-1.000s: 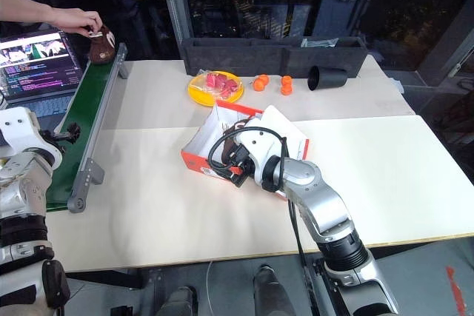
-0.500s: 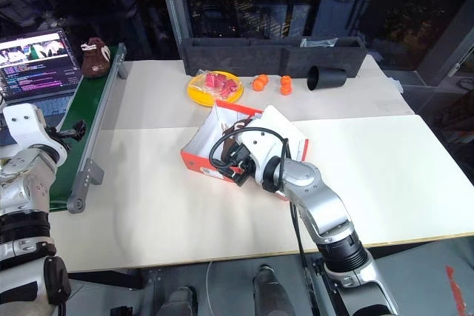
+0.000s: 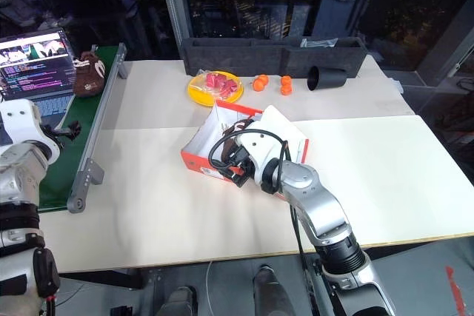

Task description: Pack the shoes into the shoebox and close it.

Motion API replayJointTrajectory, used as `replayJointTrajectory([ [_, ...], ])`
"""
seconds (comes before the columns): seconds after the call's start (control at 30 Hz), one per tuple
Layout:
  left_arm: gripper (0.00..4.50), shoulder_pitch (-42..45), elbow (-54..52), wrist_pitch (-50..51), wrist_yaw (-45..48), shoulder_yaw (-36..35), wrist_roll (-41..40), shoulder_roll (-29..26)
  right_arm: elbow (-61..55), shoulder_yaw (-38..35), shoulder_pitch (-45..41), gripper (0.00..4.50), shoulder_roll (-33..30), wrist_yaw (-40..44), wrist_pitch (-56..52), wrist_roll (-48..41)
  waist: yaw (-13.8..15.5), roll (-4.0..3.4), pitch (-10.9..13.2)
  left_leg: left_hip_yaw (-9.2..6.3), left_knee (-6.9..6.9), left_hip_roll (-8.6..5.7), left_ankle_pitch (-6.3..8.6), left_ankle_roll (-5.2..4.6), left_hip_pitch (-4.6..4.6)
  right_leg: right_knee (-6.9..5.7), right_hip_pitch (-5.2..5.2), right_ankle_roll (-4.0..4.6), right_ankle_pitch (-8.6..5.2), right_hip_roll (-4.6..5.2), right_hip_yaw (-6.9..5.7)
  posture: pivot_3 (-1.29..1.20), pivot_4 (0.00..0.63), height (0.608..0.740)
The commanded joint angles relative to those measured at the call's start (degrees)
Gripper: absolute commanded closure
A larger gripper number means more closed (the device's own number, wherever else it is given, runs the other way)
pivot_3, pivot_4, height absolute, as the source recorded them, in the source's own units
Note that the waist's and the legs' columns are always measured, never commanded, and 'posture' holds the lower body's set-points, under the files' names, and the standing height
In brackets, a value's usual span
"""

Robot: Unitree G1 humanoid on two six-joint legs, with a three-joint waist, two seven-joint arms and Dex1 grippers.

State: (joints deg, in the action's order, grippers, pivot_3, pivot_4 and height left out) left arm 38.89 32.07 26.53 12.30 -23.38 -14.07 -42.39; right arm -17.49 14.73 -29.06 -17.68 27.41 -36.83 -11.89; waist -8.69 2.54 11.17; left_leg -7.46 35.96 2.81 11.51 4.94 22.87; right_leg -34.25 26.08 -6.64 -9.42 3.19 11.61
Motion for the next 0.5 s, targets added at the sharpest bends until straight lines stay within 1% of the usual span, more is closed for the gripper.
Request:
replayJointTrajectory([
  [0.03,0.01,1.92,0.0,-0.91,0.47,0.07,0.61,-1.62,-1.14,-0.61,-0.34,0.0,0.17,-0.28,0.12,0.56,-0.01,0.0,0.0,0.0,0.0,0.0,0.0,0.0,0.0,0.0,0.0,0.0,0.0,0.0,0.0,0.0,0.15,0.727],
  [0.5,0.01,2.47,-0.44,-0.64,0.36,0.83,1.03,-1.34,-1.19,-0.31,0.37,0.0,0.88,-0.69,0.38,1.07,-0.03,0.0,0.0,0.0,0.0,0.0,0.0,0.0,0.0,-0.02,0.0,0.0,0.0,0.0,0.0,0.0,0.15,0.727],
])
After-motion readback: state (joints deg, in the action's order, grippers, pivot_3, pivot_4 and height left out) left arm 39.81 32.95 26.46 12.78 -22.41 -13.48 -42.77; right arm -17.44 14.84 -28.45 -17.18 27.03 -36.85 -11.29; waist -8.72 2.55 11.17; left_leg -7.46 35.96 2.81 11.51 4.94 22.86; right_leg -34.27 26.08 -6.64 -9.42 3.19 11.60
